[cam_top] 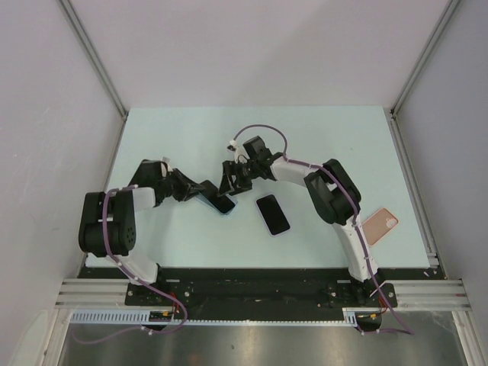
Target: Put the phone into the phone case
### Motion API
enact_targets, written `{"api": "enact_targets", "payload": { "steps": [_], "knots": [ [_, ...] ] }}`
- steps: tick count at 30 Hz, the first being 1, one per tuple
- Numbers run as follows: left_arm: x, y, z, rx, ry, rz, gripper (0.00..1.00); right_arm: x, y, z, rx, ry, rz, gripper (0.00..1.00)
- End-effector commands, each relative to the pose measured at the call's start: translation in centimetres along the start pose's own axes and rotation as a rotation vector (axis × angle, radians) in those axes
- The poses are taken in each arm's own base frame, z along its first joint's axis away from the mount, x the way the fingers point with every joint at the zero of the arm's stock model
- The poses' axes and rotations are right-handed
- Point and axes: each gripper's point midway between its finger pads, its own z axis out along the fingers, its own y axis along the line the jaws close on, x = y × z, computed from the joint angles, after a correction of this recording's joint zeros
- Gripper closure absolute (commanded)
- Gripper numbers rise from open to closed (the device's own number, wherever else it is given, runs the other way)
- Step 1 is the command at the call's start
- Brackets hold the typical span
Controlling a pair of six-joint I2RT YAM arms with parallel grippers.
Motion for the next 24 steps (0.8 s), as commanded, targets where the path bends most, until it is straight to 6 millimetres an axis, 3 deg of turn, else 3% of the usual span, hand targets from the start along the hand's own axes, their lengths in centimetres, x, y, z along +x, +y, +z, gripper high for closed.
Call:
{"api": "enact_targets", "payload": {
  "steps": [1, 8, 16, 18, 24],
  "knots": [
    [-0.1, -0.1, 0.3, -0.051, 0.011, 0.075, 0.75, 0.5, 0.8, 0.1, -0.019, -0.019, 0.043, 0.28],
    [0.9, 1.0, 0.1, -0.126, 0.040, 0.078, 0.74, 2.5, 1.2, -0.1, -0.011, -0.029, 0.098, 0.32],
    [1.6, 2.4, -1.4, -0.206, 0.010, 0.075, 0.75, 3.4, 1.4, 0.3, 0.033, -0.030, 0.114, 0.33],
    [2.7, 2.5, -1.3, -0.219, 0.038, 0.093, 0.73, 3.7, 1.4, 0.4, 0.037, -0.027, 0.122, 0.33],
    [3.3, 3.2, -2.0, -0.270, 0.030, 0.098, 0.61, 4.7, 1.7, 0.5, 0.057, -0.020, 0.138, 0.34]
  ]
}}
